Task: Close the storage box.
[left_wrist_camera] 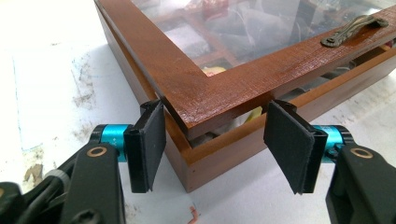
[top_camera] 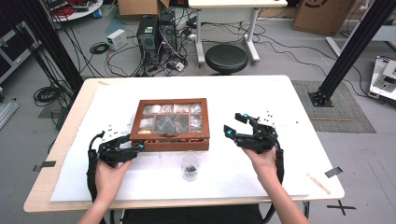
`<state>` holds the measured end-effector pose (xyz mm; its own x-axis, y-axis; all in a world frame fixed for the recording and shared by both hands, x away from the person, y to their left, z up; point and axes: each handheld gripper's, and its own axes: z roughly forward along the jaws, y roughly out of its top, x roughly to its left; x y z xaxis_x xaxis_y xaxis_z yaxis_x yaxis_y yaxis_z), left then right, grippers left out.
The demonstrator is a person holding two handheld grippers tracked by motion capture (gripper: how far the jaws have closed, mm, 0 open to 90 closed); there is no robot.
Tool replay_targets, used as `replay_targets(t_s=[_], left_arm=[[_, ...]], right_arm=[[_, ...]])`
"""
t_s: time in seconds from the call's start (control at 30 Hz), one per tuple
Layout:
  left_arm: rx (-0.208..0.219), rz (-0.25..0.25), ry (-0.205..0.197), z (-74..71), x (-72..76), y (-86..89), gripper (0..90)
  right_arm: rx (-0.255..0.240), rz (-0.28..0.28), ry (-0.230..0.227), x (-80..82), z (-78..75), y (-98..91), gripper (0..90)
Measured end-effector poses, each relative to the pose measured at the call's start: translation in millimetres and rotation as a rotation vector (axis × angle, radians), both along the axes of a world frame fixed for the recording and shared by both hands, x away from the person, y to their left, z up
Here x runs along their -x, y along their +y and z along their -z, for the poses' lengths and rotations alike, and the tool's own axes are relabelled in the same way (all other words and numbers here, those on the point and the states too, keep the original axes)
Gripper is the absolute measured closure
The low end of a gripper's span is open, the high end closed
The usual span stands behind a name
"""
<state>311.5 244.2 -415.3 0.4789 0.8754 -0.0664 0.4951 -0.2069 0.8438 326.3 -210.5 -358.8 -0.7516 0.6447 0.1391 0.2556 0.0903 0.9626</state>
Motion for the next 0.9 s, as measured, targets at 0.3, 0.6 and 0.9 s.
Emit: replay_targets(t_s=[0.3,0.6,0.9], left_arm=[[-0.031,0.004,0.02,4.2,0.7,-1.2,39.0],[-0.021,0.018,0.012,3.6,4.5,2.2,39.8],[-0.045,0.051,-0.038,-4.1,11.9,3.5,37.9]], right_arm=[[-0.005,0.008,0.004,-1.1,0.8,-3.2,31.0],[-0.002,0.008,0.008,-2.1,2.1,-3.1,31.0],[0.01,0.018,0.014,-3.3,3.7,-5.6,31.0]])
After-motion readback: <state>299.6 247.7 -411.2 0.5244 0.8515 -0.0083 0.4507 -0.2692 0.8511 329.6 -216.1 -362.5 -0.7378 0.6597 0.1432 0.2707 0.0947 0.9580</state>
